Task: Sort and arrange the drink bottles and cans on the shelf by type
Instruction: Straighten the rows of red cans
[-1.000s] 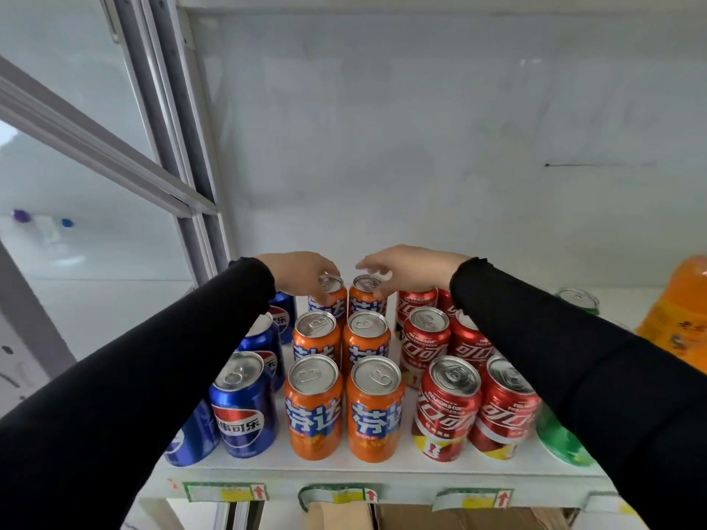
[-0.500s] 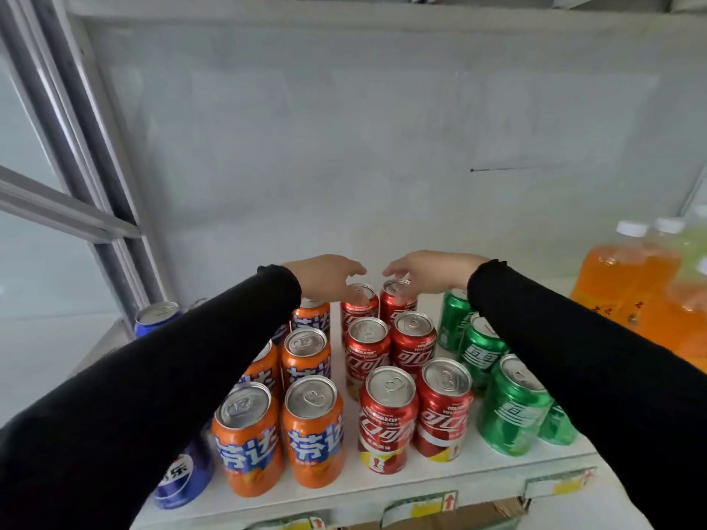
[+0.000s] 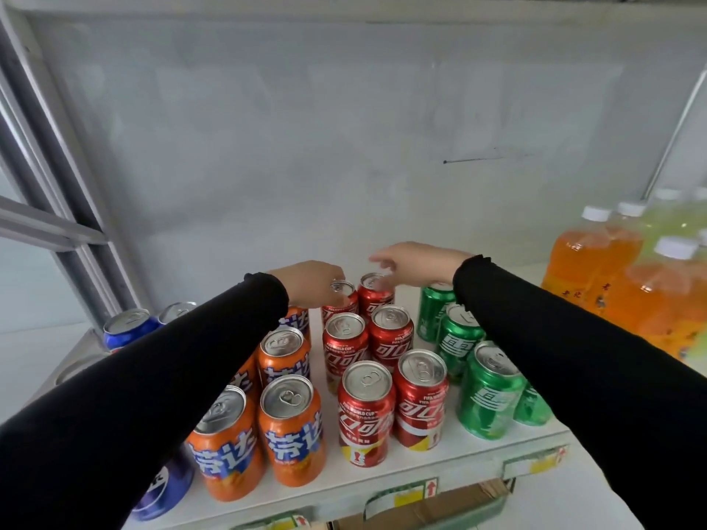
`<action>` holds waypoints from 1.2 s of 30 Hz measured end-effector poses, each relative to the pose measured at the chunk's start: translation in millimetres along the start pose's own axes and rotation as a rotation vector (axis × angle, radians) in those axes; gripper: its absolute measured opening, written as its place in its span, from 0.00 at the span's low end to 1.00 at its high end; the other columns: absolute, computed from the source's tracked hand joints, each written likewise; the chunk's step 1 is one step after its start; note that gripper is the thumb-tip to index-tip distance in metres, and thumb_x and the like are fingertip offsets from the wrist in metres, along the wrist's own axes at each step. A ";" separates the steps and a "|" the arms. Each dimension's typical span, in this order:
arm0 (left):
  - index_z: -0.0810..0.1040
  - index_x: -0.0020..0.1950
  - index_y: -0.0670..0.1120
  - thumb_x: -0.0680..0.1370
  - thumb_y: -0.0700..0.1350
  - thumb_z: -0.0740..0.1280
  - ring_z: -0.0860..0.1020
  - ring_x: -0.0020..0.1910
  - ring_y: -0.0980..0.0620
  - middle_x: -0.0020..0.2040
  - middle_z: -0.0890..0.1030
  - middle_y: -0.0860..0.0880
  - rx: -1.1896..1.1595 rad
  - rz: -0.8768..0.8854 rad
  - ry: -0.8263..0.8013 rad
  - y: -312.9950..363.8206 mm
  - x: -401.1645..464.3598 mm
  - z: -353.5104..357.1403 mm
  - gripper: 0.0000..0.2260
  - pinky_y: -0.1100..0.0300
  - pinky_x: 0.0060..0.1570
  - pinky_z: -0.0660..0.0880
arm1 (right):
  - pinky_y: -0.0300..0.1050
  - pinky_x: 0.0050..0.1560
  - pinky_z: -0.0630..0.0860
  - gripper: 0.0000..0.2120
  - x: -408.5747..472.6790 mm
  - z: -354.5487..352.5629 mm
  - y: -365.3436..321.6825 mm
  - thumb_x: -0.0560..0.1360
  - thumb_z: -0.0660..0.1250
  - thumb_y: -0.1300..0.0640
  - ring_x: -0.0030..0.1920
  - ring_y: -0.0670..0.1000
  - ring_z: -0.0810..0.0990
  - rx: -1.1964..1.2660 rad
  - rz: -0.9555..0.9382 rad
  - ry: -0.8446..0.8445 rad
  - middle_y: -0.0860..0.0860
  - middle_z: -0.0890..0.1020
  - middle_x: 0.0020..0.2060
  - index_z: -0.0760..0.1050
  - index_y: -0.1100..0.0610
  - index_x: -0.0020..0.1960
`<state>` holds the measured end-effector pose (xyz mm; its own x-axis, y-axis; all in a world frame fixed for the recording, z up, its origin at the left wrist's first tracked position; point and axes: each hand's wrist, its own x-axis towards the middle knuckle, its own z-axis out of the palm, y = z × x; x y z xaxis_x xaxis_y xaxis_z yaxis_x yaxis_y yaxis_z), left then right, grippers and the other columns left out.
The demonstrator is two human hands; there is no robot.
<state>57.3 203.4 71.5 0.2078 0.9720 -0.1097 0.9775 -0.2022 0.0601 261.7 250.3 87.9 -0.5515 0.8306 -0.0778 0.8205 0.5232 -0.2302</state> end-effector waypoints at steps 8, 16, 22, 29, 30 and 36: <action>0.63 0.79 0.50 0.81 0.59 0.64 0.65 0.76 0.47 0.79 0.64 0.49 -0.187 0.115 0.126 30.7 1.9 -9.6 0.30 0.54 0.73 0.60 | 0.41 0.66 0.69 0.24 -71.5 -34.9 65.0 0.81 0.67 0.51 0.69 0.51 0.75 0.267 0.192 0.202 0.53 0.76 0.70 0.71 0.56 0.74; 0.63 0.79 0.47 0.81 0.56 0.64 0.66 0.75 0.46 0.78 0.66 0.46 -0.169 0.197 0.141 108.5 33.3 -12.4 0.29 0.54 0.72 0.62 | 0.47 0.66 0.69 0.28 -92.6 -11.7 111.6 0.80 0.68 0.47 0.71 0.55 0.72 0.156 0.275 0.131 0.54 0.71 0.73 0.67 0.54 0.76; 0.62 0.79 0.43 0.82 0.56 0.63 0.66 0.76 0.44 0.78 0.66 0.44 -0.047 0.072 -0.010 148.9 66.5 -1.3 0.30 0.54 0.73 0.62 | 0.54 0.56 0.81 0.30 -76.7 -4.8 118.8 0.77 0.72 0.51 0.64 0.60 0.77 0.257 0.296 0.038 0.58 0.73 0.70 0.68 0.60 0.75; 0.70 0.71 0.43 0.80 0.52 0.68 0.74 0.64 0.44 0.68 0.76 0.44 -0.074 -0.016 0.007 159.1 81.9 4.9 0.24 0.54 0.60 0.70 | 0.56 0.54 0.82 0.22 -57.6 -5.9 127.1 0.77 0.72 0.53 0.55 0.62 0.83 0.159 0.226 0.072 0.61 0.80 0.62 0.76 0.64 0.67; 0.70 0.72 0.43 0.80 0.52 0.68 0.74 0.63 0.44 0.67 0.76 0.44 -0.080 -0.028 0.007 158.8 82.7 5.1 0.24 0.53 0.60 0.70 | 0.54 0.55 0.81 0.22 -55.8 -4.4 127.6 0.77 0.71 0.53 0.57 0.61 0.82 0.144 0.212 0.097 0.60 0.79 0.62 0.75 0.63 0.67; 0.69 0.73 0.44 0.80 0.52 0.67 0.75 0.63 0.44 0.68 0.76 0.44 -0.119 -0.059 0.016 155.5 85.5 10.0 0.24 0.53 0.59 0.71 | 0.50 0.58 0.75 0.21 -50.6 1.6 129.7 0.78 0.70 0.51 0.61 0.59 0.78 0.149 0.178 0.153 0.57 0.79 0.61 0.76 0.62 0.66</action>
<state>227.4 253.9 61.5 0.1484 0.9838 -0.1007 0.9766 -0.1298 0.1715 395.8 275.8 60.4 -0.3626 0.9318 0.0150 0.8650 0.3424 -0.3669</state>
